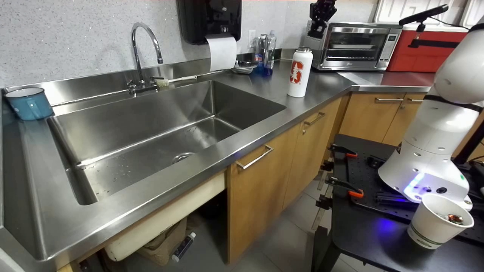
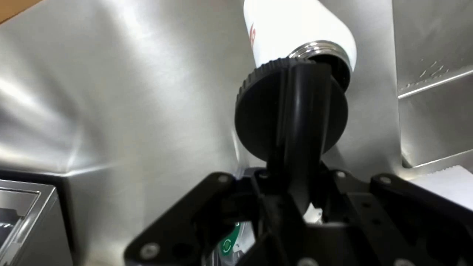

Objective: Take the lid off the counter and put it on the bottle

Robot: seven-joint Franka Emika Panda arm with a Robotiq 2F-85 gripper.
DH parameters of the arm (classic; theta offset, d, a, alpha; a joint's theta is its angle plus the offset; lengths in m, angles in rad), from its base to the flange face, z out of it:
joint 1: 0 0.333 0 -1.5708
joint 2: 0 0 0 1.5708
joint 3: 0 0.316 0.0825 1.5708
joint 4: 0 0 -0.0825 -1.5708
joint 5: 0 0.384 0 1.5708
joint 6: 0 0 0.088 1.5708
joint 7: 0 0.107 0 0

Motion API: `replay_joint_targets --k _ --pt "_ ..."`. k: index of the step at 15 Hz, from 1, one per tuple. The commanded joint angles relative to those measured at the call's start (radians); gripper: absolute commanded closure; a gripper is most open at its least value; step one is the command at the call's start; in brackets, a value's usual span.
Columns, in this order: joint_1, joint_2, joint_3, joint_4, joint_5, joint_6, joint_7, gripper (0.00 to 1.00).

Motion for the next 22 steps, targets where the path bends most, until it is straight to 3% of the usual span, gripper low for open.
replay_joint_targets --k 1,22 --pt "0.026 0.006 0.01 -0.029 -0.026 0.023 0.023 0.95" --pt "0.053 0.109 0.014 -0.002 -0.029 0.08 0.035 0.95"
